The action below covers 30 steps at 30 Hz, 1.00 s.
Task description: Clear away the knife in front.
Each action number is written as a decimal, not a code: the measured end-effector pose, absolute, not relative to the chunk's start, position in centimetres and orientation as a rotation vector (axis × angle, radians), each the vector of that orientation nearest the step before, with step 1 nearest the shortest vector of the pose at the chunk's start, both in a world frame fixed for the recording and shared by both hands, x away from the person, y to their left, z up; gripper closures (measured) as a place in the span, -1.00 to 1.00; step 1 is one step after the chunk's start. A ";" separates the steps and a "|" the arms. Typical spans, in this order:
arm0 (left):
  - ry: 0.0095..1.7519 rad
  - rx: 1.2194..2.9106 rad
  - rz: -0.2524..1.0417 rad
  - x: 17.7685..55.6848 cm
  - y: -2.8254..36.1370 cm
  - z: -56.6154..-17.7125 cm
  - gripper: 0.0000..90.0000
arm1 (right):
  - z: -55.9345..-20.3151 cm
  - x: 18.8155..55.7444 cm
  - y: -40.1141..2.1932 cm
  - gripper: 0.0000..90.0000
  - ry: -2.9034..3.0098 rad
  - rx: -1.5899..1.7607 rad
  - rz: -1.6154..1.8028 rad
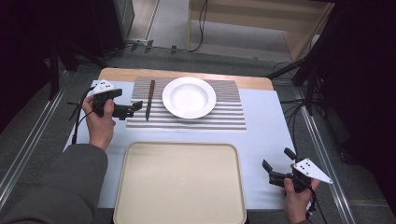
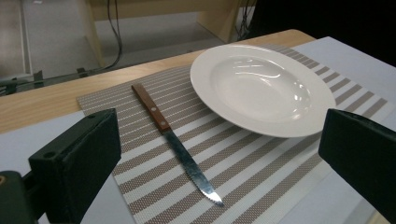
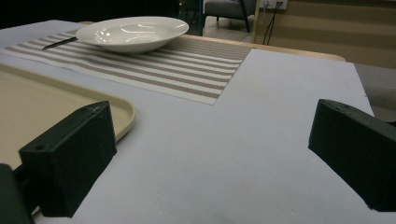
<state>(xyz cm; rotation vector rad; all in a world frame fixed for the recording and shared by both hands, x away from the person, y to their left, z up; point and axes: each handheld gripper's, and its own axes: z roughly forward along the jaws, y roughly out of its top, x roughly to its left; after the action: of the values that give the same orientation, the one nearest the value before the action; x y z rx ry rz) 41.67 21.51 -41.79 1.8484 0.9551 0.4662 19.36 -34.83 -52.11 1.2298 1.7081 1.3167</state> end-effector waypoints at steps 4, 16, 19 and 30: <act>0.997 1.853 0.439 43.2 20.7 -42.0 -1.00 | -52.1 19.5 -34.8 -1.00 1.706 1.231 1.313; 1.116 1.880 0.451 46.5 18.7 -42.7 -0.77 | -52.2 19.6 -34.5 -1.00 1.718 1.228 1.283; 1.155 1.895 0.438 47.4 18.3 -42.8 -0.69 | -52.2 19.6 -34.4 -1.00 1.720 1.221 1.271; 1.329 1.971 0.369 51.6 17.0 -43.8 -0.19 | -52.2 19.6 -34.4 -1.00 1.716 1.224 1.280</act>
<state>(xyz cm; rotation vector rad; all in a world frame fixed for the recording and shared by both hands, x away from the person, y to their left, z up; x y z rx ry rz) 51.63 16.99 -43.80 1.9711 1.3290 0.3690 19.59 -34.41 -52.20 1.2244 1.7155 1.2801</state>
